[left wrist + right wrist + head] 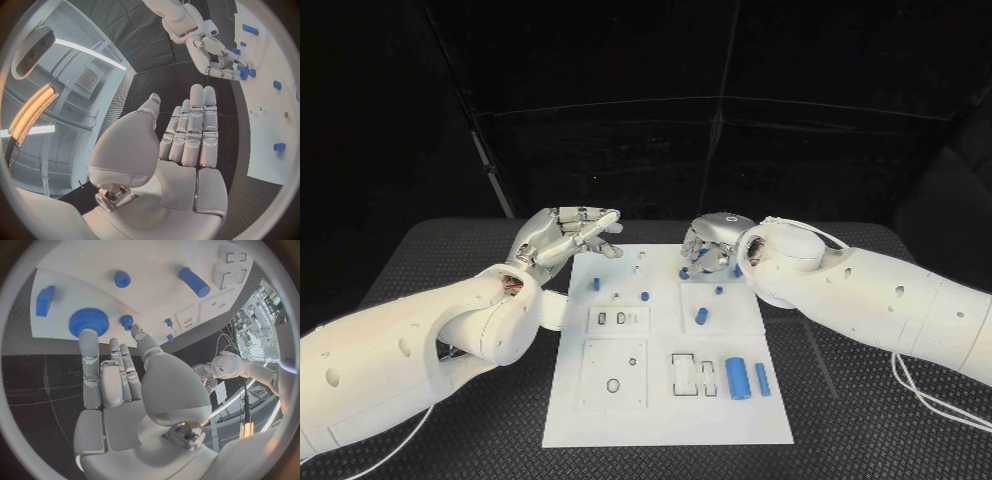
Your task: Assemble the parts on the task board
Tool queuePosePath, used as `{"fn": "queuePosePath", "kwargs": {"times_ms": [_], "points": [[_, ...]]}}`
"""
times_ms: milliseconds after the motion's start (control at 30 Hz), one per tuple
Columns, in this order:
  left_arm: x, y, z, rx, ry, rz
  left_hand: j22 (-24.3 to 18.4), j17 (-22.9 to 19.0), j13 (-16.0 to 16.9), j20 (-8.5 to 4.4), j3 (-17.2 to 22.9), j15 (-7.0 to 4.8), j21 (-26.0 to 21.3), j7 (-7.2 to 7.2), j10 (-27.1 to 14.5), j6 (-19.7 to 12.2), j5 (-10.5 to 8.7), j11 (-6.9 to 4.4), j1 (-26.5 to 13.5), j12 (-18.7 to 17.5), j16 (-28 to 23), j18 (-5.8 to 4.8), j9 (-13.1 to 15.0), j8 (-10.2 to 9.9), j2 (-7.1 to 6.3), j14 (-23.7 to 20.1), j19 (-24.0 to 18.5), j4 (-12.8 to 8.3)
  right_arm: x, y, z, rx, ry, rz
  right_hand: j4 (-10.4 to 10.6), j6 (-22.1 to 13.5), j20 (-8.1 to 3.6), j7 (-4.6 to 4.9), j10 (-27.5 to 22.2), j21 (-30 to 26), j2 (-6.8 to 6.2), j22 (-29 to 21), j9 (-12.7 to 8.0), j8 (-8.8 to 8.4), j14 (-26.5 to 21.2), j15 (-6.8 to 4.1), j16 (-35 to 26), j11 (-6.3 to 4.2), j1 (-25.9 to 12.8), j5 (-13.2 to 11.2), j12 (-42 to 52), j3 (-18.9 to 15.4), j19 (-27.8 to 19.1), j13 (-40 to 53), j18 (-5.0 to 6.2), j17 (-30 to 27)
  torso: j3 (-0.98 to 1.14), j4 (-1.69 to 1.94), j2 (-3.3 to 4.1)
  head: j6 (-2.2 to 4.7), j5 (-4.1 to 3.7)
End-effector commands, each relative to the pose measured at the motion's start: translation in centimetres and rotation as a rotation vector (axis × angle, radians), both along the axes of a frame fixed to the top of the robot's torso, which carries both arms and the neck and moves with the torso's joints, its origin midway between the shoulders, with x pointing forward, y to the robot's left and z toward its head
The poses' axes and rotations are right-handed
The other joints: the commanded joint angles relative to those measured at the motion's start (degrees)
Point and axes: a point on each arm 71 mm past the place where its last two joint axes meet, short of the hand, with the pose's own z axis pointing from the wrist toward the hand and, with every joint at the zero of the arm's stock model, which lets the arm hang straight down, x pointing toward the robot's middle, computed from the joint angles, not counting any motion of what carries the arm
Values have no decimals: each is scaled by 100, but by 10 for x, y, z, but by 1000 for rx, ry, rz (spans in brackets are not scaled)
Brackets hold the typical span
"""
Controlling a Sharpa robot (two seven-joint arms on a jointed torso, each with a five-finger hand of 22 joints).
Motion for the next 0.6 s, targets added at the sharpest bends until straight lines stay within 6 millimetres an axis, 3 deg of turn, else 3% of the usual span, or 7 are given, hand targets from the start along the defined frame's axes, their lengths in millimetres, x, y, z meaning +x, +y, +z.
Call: {"fn": "queuePosePath", "kwargs": {"times_ms": [33,300,600], "points": [[0,-1,1,0,-5,-16,-2,9,-6,-2,-34,8,-8,33,12,5,2,34,-3,-23,6,38,-10,-27,55,-47,-34,4,0,2,-1,-22,16,14,-10,-10,3,8,-36,55,2,40,1,-6,299,37,54,16,63,-6,30,48,21,-10,-73,29,-1,4,20,-14,12],[0,0,1,2,-3,-14,-3,23,-8,2,-44,12,-13,38,7,-2,2,38,-9,-28,4,38,-11,-35,61,-62,-44,6,1,7,-4,-28,47,32,-45,36,-4,0,100,232,116,226,2,3,295,22,143,-5,134,-16,95,241,30,-16,-89,124,-3,1,49,4,23],[0,0,1,2,-2,-14,-3,26,-9,3,-46,12,-14,39,5,-4,2,39,-10,-30,5,38,-11,-37,62,-65,-46,6,4,11,-8,-36,68,40,-68,108,-2,16,199,338,163,320,2,8,289,24,197,-7,109,-46,104,430,6,-26,-97,177,-6,5,69,-35,30]]}}
